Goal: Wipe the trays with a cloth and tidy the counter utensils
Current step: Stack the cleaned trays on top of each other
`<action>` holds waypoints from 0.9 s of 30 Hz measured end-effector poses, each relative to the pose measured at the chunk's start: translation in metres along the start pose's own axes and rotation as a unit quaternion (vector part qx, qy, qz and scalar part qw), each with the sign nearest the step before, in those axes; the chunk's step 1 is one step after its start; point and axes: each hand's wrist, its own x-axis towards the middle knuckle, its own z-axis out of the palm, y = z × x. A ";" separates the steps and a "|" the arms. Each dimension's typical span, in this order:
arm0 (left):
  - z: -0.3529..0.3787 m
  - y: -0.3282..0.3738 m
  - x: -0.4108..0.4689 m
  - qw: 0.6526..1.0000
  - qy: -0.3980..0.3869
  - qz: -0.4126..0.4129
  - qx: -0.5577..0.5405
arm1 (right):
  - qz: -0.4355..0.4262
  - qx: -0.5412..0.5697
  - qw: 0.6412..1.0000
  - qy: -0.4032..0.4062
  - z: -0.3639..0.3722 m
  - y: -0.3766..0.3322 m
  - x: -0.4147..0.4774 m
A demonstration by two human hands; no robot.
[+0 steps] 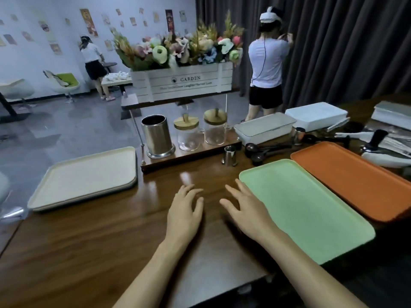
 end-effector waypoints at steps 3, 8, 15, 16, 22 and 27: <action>0.043 0.047 -0.004 1.000 -0.027 -0.001 -0.001 | 0.012 -0.060 0.998 -0.005 -0.031 0.045 -0.016; 0.088 0.095 -0.011 0.998 -0.054 -0.014 -0.001 | -0.016 -0.147 0.986 -0.073 -0.039 0.089 -0.043; 0.100 0.101 -0.021 0.996 -0.080 -0.002 0.046 | -0.116 -0.147 0.977 -0.100 -0.037 0.104 -0.065; 0.099 0.100 -0.021 0.995 -0.086 -0.004 0.058 | -0.134 -0.136 0.976 -0.105 -0.039 0.105 -0.068; 0.089 0.090 -0.025 0.989 -0.091 -0.045 0.106 | -0.205 -0.081 0.963 -0.154 -0.049 0.113 -0.092; 0.069 0.080 -0.045 0.989 -0.067 -0.062 0.112 | -0.212 -0.073 0.957 -0.183 -0.063 0.124 -0.085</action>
